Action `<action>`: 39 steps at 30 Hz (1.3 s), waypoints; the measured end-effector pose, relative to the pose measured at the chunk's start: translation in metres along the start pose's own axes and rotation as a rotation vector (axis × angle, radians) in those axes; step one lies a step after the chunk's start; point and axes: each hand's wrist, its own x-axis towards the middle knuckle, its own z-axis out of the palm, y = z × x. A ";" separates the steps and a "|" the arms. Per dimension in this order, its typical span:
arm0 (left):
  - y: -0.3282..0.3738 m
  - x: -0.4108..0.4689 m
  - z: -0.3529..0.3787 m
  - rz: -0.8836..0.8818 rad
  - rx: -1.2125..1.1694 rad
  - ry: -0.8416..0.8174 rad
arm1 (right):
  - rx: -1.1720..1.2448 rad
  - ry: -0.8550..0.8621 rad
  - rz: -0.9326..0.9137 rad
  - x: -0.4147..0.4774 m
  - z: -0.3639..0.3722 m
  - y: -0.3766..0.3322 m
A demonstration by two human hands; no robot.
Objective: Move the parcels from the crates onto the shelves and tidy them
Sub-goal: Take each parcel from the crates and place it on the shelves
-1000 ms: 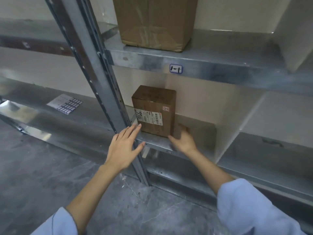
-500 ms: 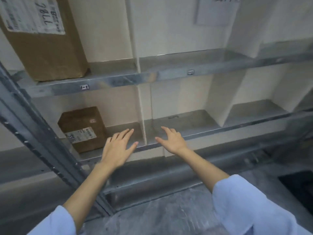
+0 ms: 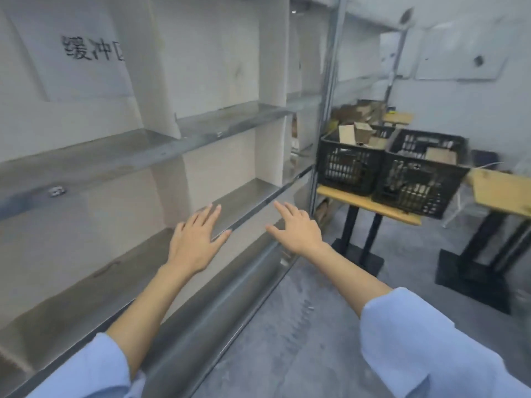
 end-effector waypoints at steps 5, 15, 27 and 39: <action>0.128 0.101 0.031 0.146 -0.047 0.021 | -0.008 0.082 0.132 0.026 -0.067 0.140; 0.342 0.250 0.077 0.340 -0.109 0.025 | -0.008 0.181 0.335 0.062 -0.171 0.351; 0.488 0.429 0.148 0.516 -0.144 0.006 | 0.067 0.281 0.481 0.170 -0.201 0.528; 0.622 0.653 0.202 0.667 -0.229 -0.028 | 0.100 0.404 0.625 0.326 -0.260 0.689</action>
